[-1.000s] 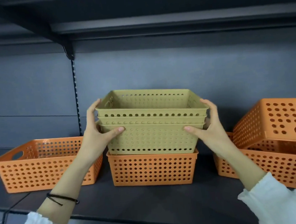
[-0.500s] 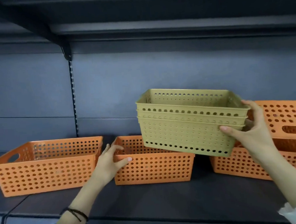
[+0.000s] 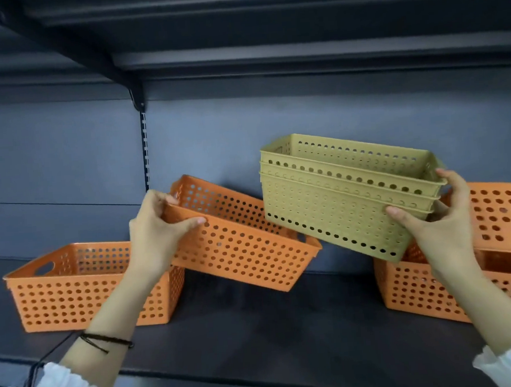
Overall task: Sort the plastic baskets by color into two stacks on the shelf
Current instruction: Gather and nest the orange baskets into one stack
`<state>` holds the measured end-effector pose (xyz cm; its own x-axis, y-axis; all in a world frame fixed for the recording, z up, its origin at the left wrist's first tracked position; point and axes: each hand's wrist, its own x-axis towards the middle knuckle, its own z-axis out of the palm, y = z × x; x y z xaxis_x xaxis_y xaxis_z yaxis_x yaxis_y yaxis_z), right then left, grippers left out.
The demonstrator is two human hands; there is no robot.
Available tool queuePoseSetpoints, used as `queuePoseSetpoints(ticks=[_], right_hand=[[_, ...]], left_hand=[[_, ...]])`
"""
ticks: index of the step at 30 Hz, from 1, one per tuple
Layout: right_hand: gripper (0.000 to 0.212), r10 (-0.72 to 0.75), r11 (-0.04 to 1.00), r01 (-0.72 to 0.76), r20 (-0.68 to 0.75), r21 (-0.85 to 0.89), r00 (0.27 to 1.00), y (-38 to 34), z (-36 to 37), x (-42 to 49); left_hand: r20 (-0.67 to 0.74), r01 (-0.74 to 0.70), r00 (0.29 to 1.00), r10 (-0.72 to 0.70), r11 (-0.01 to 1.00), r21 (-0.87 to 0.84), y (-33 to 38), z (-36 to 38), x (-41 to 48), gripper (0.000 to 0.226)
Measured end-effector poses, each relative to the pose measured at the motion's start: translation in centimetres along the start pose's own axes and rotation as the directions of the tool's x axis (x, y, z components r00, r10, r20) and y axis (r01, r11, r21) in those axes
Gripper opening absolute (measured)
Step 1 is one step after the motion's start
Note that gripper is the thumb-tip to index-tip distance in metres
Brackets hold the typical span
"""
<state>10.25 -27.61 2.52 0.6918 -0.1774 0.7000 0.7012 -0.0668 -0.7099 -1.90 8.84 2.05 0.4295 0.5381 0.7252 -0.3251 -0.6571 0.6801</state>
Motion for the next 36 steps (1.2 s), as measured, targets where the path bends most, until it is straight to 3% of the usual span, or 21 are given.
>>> queuePoseSetpoints(ticks=[7, 13, 21, 30, 32, 34, 36], right_hand=[[0.074, 0.055, 0.996, -0.052, -0.037, 0.076, 0.998, -0.4, 1.0, -0.5], [0.079, 0.11, 0.994, -0.11, 0.021, -0.03, 0.994, 1.0, 3.2, -3.9], [0.083, 0.171, 0.969, -0.131, 0.184, -0.212, 0.968, 3.6, 6.6, -9.8], [0.088, 0.262, 0.937, -0.195, 0.213, -0.29, 0.941, 3.6, 7.1, -10.6], [0.095, 0.235, 0.892, -0.15, 0.153, -0.427, 0.96, 2.9, 7.4, -10.4], [0.098, 0.081, 0.855, 0.012, 0.156, -0.518, 0.985, 1.2, 8.2, -10.7], [0.093, -0.078, 0.874, 0.194, 0.265, -0.446, 0.961, -1.2, 9.7, -11.3]], left_hand=[[-0.22, -0.086, 0.971, 0.096, 0.995, 0.055, 0.7, -6.3, 0.8, 0.05], [-0.437, -0.017, 0.898, 0.051, 0.997, 0.082, -1.0, -11.5, 0.0, 0.048], [-0.422, 0.047, 0.905, -0.052, 0.999, -0.022, -2.1, -12.7, -1.2, 0.046], [-0.392, 0.029, 0.918, -0.066, 0.995, -0.1, -2.3, -13.0, -1.7, 0.047], [-0.386, 0.031, 0.92, -0.072, 0.993, -0.112, -2.3, -13.5, -1.8, 0.047], [-0.376, 0.022, 0.924, -0.071, 0.991, -0.133, -2.1, -14.2, -1.8, 0.046], [-0.355, 0.004, 0.932, -0.066, 0.985, -0.172, -1.7, -14.8, -1.8, 0.046]])
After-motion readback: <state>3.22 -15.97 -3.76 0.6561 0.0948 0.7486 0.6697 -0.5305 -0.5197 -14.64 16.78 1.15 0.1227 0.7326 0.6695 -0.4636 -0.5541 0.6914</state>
